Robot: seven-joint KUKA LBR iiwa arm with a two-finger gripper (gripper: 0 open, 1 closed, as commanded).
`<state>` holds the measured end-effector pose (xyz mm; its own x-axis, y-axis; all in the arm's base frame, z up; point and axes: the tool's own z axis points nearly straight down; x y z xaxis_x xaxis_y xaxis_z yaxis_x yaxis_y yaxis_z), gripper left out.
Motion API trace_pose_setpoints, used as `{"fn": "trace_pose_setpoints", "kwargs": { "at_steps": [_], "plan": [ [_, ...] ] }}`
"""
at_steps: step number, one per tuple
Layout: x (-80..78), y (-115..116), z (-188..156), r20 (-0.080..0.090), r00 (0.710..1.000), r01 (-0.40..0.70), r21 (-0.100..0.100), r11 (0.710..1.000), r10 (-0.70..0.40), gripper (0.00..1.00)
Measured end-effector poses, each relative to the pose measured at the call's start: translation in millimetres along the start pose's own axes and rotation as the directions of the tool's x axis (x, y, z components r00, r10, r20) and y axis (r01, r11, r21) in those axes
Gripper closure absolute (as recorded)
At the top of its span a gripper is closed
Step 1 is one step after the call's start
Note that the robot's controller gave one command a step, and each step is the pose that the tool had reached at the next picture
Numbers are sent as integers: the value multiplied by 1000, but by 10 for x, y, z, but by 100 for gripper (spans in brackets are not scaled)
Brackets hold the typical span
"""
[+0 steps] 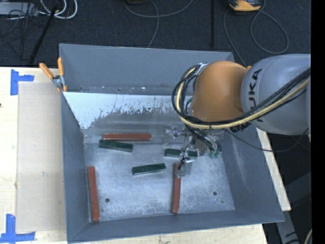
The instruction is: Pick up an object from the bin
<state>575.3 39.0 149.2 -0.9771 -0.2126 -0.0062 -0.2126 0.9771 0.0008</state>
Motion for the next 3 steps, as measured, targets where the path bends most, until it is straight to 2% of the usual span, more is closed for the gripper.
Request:
{"fn": "trace_pose_setpoints", "kwargs": {
  "at_steps": [1,2,3],
  "plan": [
    [-125,379,795,-10,950,311,-5,950,-312,0],
    [83,410,800,-9,941,339,-4,941,-339,0],
    [71,407,792,-6,941,338,-3,941,-338,100]
  ]
}}
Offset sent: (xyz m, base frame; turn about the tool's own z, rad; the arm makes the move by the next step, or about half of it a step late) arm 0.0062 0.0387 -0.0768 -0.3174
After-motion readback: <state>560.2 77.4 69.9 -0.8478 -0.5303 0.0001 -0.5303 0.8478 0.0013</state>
